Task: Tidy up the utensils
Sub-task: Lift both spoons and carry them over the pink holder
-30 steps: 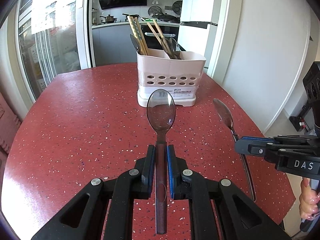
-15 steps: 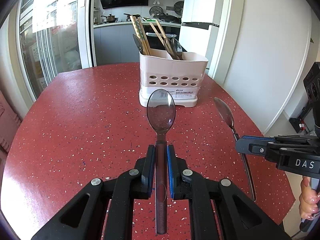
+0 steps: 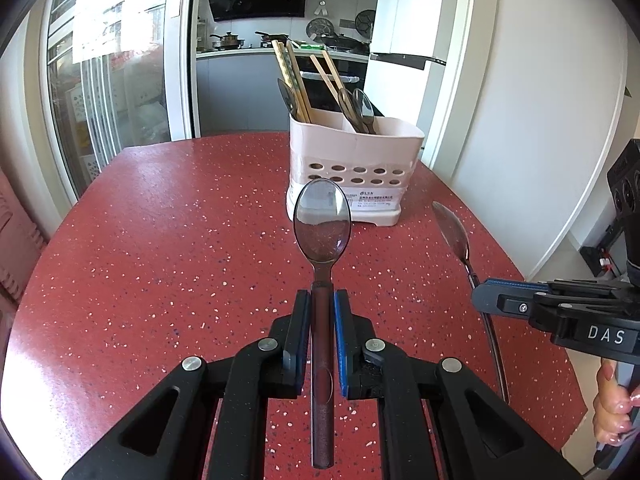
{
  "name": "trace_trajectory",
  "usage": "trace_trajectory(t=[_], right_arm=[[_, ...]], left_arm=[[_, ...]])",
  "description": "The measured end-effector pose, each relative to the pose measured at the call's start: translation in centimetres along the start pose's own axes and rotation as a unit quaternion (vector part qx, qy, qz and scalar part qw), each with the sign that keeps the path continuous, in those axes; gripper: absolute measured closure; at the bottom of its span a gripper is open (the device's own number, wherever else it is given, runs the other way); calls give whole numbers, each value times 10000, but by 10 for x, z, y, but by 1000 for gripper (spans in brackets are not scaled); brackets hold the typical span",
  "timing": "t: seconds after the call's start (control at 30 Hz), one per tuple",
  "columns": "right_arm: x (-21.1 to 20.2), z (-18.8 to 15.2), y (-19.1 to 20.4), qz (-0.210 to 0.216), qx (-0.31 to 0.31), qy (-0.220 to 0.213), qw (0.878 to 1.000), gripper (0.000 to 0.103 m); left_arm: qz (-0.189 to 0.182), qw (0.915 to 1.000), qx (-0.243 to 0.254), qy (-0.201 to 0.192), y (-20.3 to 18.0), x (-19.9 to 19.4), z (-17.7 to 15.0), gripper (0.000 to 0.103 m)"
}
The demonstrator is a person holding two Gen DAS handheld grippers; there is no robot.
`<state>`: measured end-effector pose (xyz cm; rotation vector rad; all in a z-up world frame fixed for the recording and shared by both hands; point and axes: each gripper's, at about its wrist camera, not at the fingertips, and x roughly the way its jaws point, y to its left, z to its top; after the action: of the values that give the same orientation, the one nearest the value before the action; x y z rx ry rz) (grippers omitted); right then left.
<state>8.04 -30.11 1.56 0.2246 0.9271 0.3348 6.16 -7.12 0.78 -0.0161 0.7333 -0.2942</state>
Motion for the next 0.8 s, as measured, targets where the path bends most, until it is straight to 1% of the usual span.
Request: trace_trajectory(t=[0.27, 0.8], right_arm=[[1, 6, -2, 101, 23, -79, 9999, 90], [2, 31, -10, 244, 91, -310, 9992, 90]], left_arm=[[69, 9999, -95, -92, 3, -3, 9, 62], [169, 9996, -130, -186, 6, 1, 30, 62]])
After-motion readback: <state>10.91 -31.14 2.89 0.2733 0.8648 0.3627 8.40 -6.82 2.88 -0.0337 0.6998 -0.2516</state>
